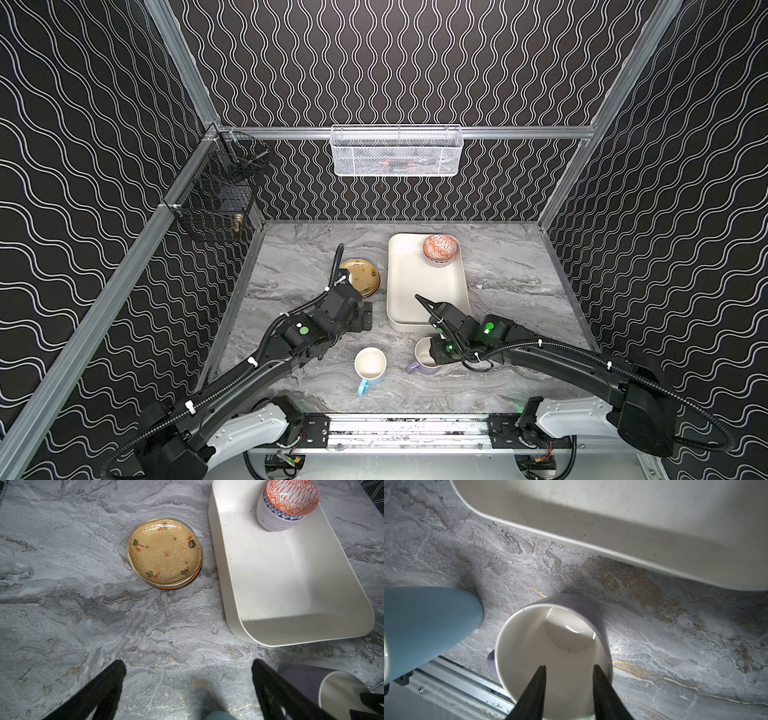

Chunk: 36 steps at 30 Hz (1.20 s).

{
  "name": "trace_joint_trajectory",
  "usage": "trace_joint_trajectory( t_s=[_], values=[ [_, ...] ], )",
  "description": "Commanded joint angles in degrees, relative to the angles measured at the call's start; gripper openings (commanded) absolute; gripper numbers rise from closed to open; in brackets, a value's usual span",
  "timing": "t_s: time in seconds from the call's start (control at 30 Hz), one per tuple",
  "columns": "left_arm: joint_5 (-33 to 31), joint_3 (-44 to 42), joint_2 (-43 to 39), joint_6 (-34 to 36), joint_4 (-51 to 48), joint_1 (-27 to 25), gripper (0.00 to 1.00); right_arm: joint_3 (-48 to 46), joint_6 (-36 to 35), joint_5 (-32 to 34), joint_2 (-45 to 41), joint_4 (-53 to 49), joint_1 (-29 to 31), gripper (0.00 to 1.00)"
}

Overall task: Place the mixed dishes into the plastic bin
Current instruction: 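Lift the lavender mug with the right gripper and carry it over the bin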

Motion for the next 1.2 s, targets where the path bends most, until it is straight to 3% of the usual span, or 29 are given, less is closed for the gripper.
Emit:
trace_joint_trajectory(
  t_s=[0.0, 0.27, 0.53, 0.63, 0.83, 1.17],
  values=[
    [-0.1, -0.2, -0.4, -0.7, -0.5, 0.0, 0.99, 0.0, 2.2, 2.9, -0.3, -1.5, 0.2, 0.39],
    [-0.1, -0.1, 0.0, -0.3, 0.0, 0.0, 0.99, 0.8, 3.2, 4.0, -4.9, -4.5, 0.4, 0.41],
    [-0.2, -0.5, 0.3, -0.5, 1.1, 0.1, 0.98, -2.0, 3.0, 3.9, -1.9, -2.8, 0.3, 0.4],
    [-0.1, -0.6, 0.4, -0.5, 0.9, 0.1, 0.99, -2.6, 2.8, 4.4, -0.1, -1.1, 0.3, 0.36],
    [0.2, -0.4, 0.7, -0.3, 1.0, 0.0, 0.99, -1.3, 2.7, 4.5, 2.3, -1.4, 0.1, 0.08],
    [0.3, -0.3, 1.0, -0.2, 1.1, 0.1, 0.99, 3.8, 3.0, 5.1, -3.2, -7.6, 0.1, 0.03]
  ],
)
